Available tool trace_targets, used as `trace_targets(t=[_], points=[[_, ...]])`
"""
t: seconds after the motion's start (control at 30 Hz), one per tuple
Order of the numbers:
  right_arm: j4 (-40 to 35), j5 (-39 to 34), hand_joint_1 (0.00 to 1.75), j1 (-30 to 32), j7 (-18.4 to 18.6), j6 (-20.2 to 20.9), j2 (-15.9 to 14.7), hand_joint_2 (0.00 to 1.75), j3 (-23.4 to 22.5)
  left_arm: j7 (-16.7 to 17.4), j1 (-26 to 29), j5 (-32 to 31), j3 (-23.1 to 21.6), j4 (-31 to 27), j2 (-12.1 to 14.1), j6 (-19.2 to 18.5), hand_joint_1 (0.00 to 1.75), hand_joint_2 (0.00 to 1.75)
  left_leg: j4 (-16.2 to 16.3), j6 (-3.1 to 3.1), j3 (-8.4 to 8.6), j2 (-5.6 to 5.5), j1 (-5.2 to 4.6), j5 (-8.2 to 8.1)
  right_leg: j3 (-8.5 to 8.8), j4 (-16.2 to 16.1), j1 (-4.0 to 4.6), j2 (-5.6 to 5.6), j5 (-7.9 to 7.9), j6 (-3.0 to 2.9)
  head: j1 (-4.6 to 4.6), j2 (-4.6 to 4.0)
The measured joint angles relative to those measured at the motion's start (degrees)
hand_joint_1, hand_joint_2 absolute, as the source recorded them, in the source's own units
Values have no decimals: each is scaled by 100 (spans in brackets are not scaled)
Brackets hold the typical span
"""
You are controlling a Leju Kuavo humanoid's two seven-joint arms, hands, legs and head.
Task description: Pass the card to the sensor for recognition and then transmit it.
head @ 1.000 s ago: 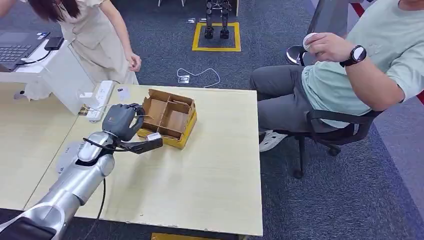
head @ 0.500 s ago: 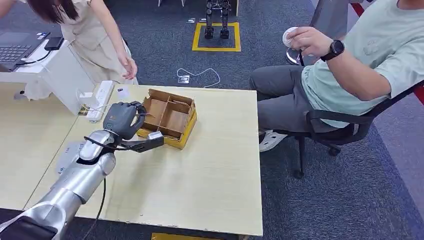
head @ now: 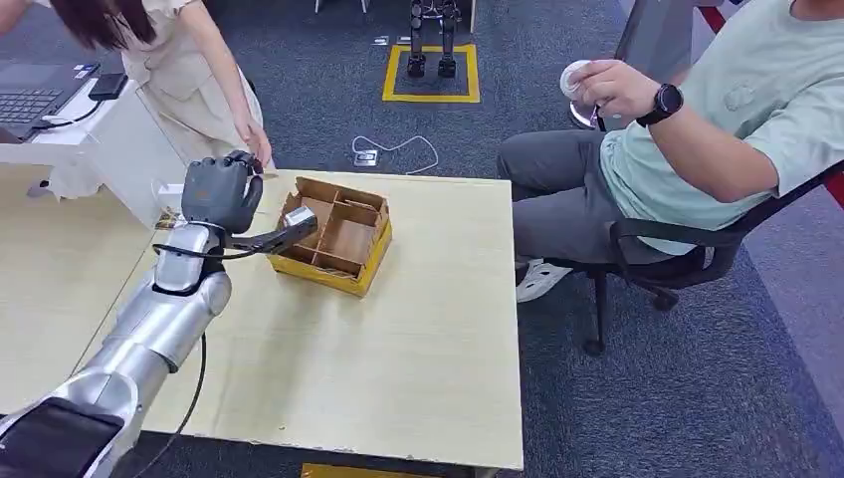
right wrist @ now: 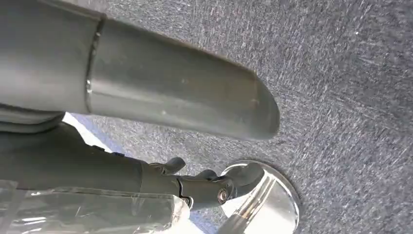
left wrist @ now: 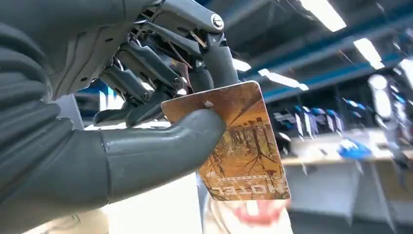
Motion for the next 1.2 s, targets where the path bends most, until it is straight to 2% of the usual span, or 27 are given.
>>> trace_targets(t=[0.1,0.2,0.53,1.03,1.07,1.1,1.2], points=[[0,52,0,-42,55,15,24,0,39,203,-234,-245,81,326,-90,304,175,175,0,0,0,0,0,0,0,0,0,1,0,0,0,0],[0,57,0,-61,65,15,46,0,77,203,-376,-336,186,597,-151,424,175,175,1,0,0,1,0,0,0,0,0,1,0,0,-2,0],[0,46,0,-71,63,13,59,0,101,211,-435,-454,354,957,-292,478,175,175,1,0,0,0,0,0,0,0,0,0,0,0,0,0],[0,28,0,-71,63,11,61,0,101,201,-439,-502,522,1093,-389,498,173,175,2,0,-3,0,0,-1,-1,0,0,1,0,0,0,0],[0,28,0,-71,63,11,61,0,100,201,-439,-516,529,1101,-389,500,66,175,2,0,-3,0,0,-1,-1,0,0,1,0,0,-2,0],[0,28,0,-71,63,11,61,0,101,201,-439,-518,535,1108,-389,500,0,175,2,0,-3,0,0,-1,-1,0,0,1,0,0,0,0],[0,26,0,-71,63,11,61,0,101,198,-438,-524,575,1117,-409,544,0,175,2,0,-4,0,-1,-1,-1,-1,0,0,0,0,0,-2]])
